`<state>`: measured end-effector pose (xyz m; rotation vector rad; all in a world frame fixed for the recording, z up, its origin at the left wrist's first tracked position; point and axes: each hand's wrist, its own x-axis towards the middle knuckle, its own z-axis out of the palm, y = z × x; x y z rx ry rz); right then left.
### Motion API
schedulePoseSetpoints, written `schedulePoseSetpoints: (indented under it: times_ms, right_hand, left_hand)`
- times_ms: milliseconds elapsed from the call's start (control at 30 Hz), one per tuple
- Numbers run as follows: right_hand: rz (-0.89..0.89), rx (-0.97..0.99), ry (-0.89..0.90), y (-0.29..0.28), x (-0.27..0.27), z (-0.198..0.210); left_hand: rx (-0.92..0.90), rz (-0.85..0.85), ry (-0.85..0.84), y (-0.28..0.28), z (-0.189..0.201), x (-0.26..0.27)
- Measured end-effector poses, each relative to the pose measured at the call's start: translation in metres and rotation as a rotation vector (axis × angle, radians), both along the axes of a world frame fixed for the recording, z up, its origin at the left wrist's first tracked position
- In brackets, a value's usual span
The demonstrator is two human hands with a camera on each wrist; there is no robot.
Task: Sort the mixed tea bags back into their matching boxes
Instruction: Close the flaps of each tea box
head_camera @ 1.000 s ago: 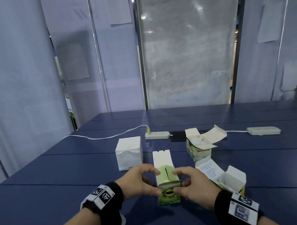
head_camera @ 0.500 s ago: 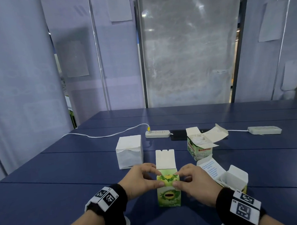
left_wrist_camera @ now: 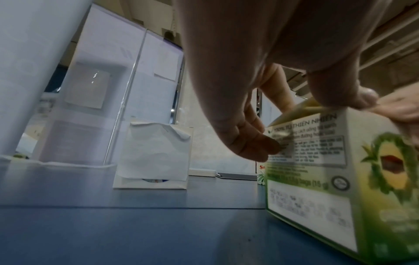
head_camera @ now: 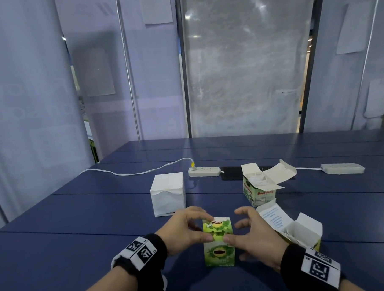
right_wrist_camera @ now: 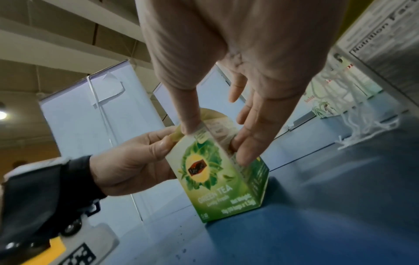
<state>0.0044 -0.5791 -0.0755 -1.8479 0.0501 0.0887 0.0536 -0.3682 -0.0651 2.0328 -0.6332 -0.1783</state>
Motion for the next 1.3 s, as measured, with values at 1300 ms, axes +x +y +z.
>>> schedulePoseSetpoints:
  times_ms: [1300]
  right_hand:
    - [0.528, -0.731, -0.274, 0.010, 0.021, 0.029]
  left_hand:
    - [-0.135, 0.076, 0.258, 0.021, -0.015, -0.009]
